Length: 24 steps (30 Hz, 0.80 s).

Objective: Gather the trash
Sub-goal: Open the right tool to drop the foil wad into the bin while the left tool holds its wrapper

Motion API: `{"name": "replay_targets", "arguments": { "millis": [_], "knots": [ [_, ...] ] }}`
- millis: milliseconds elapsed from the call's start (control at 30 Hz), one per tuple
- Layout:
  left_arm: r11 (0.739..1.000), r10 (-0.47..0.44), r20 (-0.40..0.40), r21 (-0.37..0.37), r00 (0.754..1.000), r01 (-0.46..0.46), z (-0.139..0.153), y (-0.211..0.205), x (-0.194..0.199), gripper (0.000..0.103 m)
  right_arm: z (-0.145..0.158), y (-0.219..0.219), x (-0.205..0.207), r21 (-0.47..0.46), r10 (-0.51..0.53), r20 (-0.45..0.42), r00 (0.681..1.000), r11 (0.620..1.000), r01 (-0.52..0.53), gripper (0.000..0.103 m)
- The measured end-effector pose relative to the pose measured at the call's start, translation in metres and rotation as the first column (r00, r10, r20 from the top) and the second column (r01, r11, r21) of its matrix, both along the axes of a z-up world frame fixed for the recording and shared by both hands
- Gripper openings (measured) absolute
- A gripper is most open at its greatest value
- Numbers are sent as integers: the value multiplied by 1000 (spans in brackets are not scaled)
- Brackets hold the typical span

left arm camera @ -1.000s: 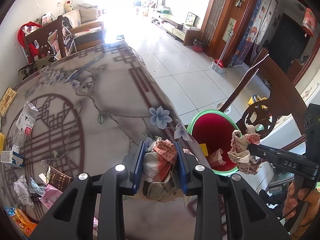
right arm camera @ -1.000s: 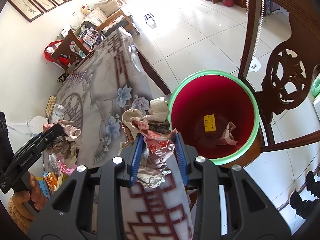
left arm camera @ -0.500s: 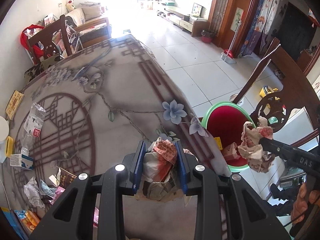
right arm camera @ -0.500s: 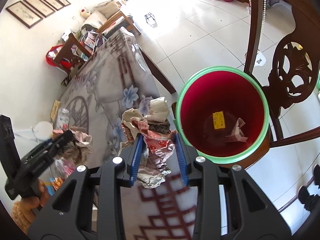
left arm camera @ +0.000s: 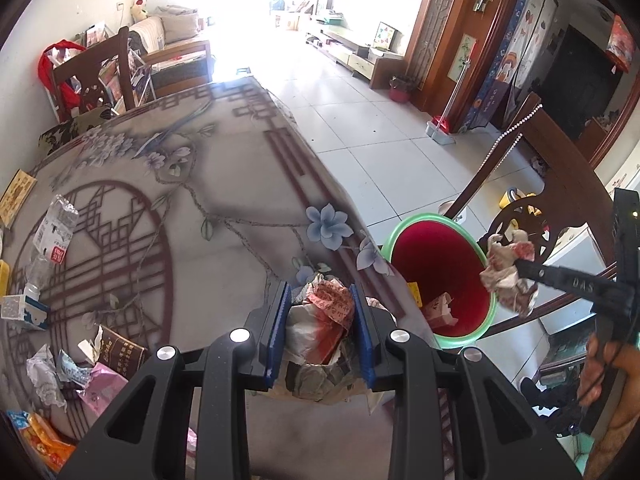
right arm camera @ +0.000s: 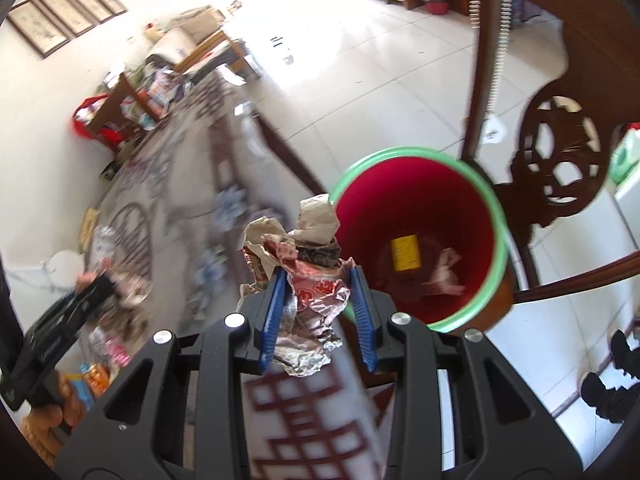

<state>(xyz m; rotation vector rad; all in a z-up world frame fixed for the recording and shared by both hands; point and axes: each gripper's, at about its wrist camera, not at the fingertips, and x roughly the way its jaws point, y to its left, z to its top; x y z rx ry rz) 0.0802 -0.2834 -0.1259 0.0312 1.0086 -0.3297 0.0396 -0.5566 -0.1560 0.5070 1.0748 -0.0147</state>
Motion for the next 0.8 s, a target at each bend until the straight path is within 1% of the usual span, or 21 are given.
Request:
{"name": "replay_targets", "arguments": {
  "millis": [100, 167, 267, 333, 367, 400, 467, 533, 633, 800],
  "knots": [
    [1000, 3, 4, 9, 1000, -3, 1, 2, -4, 28, -5, -20, 4, -50, -33, -25, 999, 998, 31, 33],
    [1000, 0, 1, 15, 1000, 0, 0, 0, -5, 28, -12, -29, 9, -68, -38, -49, 998, 997, 35, 33],
    [1000, -10, -8, 16, 1000, 10, -2, -7, -7, 28, -20, -32, 20, -91, -17, -69, 997, 996, 10, 33],
    [999, -28, -9, 16, 1000, 28, -3, -16, -8, 28, -24, -28, 30, -98, 8, -81, 997, 995, -16, 35],
    [999, -37, -7, 16, 999, 37, -2, -21, -8, 28, -26, -28, 34, -100, 18, -84, 996, 995, -27, 39],
    [999, -44, -5, 17, 999, 44, -3, -24, -9, 28, -28, -25, 39, -105, 36, -89, 995, 993, -45, 54],
    [998, -63, -2, 20, 998, 63, -4, -37, -8, 28, -29, -22, 43, -118, 39, -89, 995, 992, -49, 73],
    [997, -78, -5, 28, 997, 78, -7, -50, -3, 28, -27, -21, 42, -95, 48, -68, 996, 994, -55, 73],
    [995, -101, -16, 14, 995, 101, -12, -72, 8, 28, -26, -21, 39, -46, 60, -53, 997, 997, -62, 73],
    [985, -171, 5, 2, 985, 171, -13, -122, 27, 28, -23, -30, 19, -9, 31, -53, 998, 999, -32, 73]
  ]
}}
